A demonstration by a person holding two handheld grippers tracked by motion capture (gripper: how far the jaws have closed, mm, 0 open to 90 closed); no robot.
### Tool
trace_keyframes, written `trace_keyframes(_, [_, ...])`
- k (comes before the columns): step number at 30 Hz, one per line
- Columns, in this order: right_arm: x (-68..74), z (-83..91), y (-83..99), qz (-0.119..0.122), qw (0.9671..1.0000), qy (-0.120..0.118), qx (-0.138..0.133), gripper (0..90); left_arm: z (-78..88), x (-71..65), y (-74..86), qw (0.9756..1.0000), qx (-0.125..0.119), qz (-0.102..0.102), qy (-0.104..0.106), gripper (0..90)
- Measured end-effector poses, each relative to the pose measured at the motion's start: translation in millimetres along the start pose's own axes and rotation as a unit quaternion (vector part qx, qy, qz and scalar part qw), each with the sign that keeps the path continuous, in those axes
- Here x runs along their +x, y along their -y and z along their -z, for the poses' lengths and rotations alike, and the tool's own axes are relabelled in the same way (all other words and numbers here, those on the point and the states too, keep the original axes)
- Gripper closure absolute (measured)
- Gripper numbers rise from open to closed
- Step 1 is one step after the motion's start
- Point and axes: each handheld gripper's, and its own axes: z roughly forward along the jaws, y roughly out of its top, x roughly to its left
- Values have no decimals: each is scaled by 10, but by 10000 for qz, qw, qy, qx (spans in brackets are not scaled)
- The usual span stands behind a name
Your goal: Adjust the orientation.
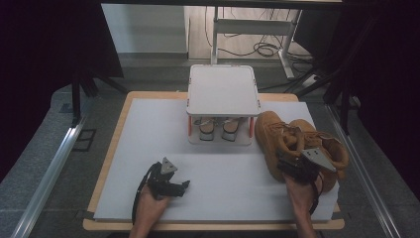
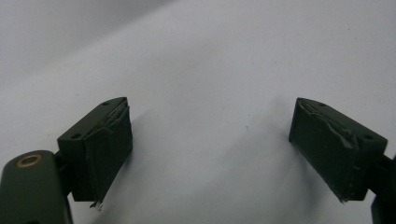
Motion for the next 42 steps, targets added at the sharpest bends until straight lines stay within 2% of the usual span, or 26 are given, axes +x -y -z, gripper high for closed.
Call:
trace_keyframes(3, [32, -43, -14, 61, 10000, 39, 59, 32, 0, 0, 0, 10000, 1, 0, 1, 131])
trace_keyframes(10, [75, -117, -50, 82, 9996, 215, 163, 28, 0, 1, 0, 10000, 1, -1, 1, 131])
trace_keyframes(11, [73, -128, -63, 23, 9996, 228, 140, 63, 0, 1, 0, 10000, 2, -1, 1, 131])
trace_keyframes(14, [58, -137, -75, -41, 9996, 229, 140, 82, 0, 1, -1, 10000, 3, 0, 2, 131])
trace_keyframes(19, [63, -132, -77, -59, 9995, 266, 138, 159, 0, 1, 0, 10000, 2, 0, 2, 131])
trace_keyframes(22, [34, -110, -80, -45, 9995, 258, 164, 259, 0, 1, 0, 10000, 2, 1, 2, 131])
trace_keyframes(24, [39, -95, -86, 17, 9994, 296, 204, 358, 0, 1, 0, 10000, 1, 0, 2, 131])
trace_keyframes(29, [71, -80, -86, 124, 9989, 390, 215, 475, 0, 1, 0, 10000, -1, 2, 4, 131])
trace_keyframes(36, [49, -86, -121, 90, 9990, 372, 229, 515, 0, 1, 0, 10000, 0, 1, 3, 131])
trace_keyframes(42, [86, -56, -175, 207, 9988, 383, 206, 532, 0, 1, 0, 10000, -1, 0, 2, 131])
